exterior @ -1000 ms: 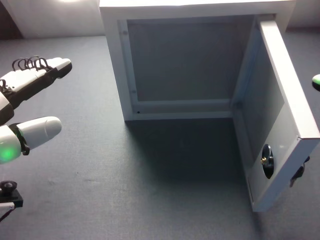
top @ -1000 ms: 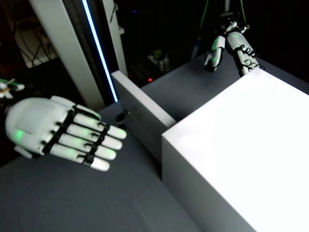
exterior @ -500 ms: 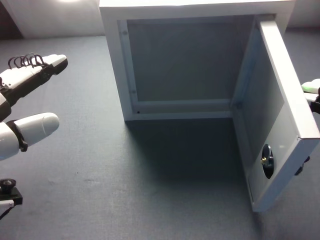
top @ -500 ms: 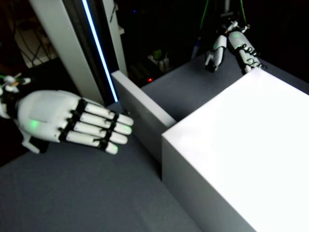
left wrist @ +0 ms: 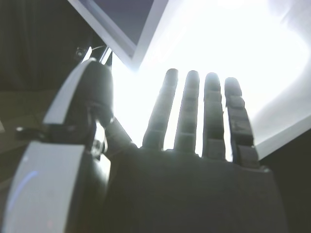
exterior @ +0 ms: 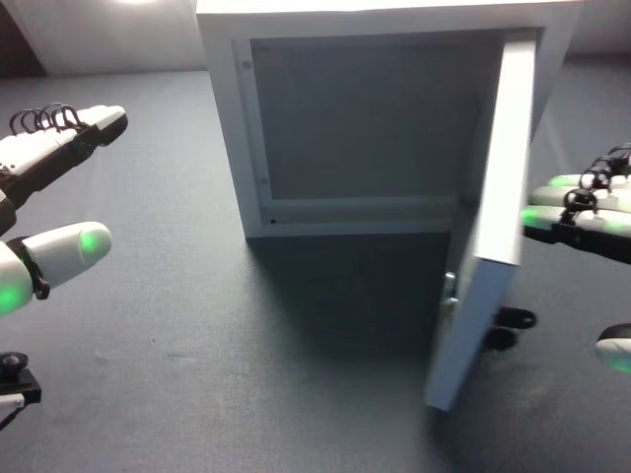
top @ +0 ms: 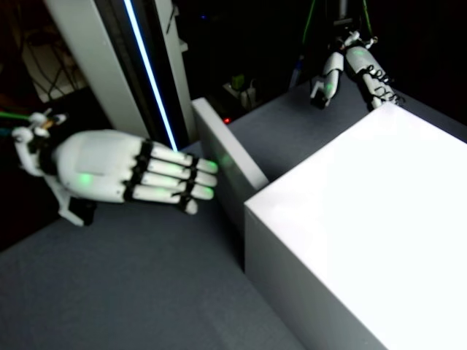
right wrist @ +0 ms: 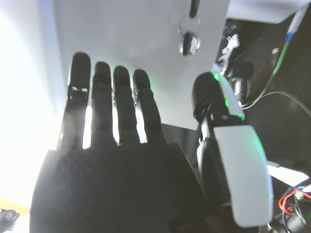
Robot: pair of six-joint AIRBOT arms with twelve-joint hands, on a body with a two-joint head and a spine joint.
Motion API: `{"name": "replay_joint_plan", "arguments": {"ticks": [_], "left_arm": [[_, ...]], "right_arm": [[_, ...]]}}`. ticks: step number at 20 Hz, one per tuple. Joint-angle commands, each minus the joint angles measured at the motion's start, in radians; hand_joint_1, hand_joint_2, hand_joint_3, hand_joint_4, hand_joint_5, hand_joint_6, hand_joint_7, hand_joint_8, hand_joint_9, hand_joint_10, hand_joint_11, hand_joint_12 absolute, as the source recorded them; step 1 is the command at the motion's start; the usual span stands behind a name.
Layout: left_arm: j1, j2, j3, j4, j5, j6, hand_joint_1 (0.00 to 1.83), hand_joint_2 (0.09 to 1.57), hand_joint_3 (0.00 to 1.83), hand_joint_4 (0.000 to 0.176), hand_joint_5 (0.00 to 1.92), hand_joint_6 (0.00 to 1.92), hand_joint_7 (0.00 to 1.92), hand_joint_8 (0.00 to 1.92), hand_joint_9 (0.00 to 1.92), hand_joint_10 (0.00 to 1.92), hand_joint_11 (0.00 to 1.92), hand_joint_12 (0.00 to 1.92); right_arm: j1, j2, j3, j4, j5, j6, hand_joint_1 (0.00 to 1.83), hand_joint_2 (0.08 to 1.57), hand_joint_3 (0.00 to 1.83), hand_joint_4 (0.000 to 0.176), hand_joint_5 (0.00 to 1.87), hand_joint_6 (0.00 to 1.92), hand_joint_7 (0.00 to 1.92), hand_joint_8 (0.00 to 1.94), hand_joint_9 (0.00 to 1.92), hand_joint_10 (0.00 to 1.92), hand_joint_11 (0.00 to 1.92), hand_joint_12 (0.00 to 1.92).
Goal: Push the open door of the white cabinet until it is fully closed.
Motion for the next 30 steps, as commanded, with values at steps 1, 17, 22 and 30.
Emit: {"name": "replay_joint_plan", "arguments": {"ticks": [1,17,22,30], "left_arm": [[-0.003,0.005,0.002,-0.025,-0.131,-0.004,0.09,1.45,0.0,0.0,0.0,0.0,0.0,0.0,0.0,0.0,0.0,0.0],[0.026,0.01,-0.005,-0.057,-0.169,0.001,0.16,1.45,0.0,0.0,0.0,0.0,0.0,0.0,0.0,0.0,0.0,0.0],[0.03,0.01,-0.006,-0.064,-0.178,0.002,0.2,1.45,0.0,0.0,0.0,0.0,0.0,0.0,0.0,0.0,0.0,0.0],[0.034,0.008,-0.006,-0.074,-0.189,0.004,0.17,1.44,0.0,0.001,0.0,0.0,0.0,0.0,0.0,0.0,0.0,0.0]], "right_arm": [[0.018,-0.004,0.005,0.015,0.109,0.009,0.38,1.34,0.0,0.0,0.21,0.01,0.17,0.0,0.17,0.11,0.0,1.12],[0.204,-0.164,0.089,-0.107,0.011,0.065,0.27,1.35,0.01,0.0,0.13,0.0,0.14,0.0,0.0,0.47,0.0,1.29],[0.25,-0.212,0.114,-0.141,-0.017,0.081,0.3,1.33,0.0,0.0,0.1,0.01,0.1,0.0,0.0,0.36,0.0,0.97],[0.311,-0.283,0.155,-0.162,-0.053,0.09,0.52,1.27,0.0,0.0,0.14,0.01,0.13,0.0,0.0,0.32,0.0,0.98]]}}
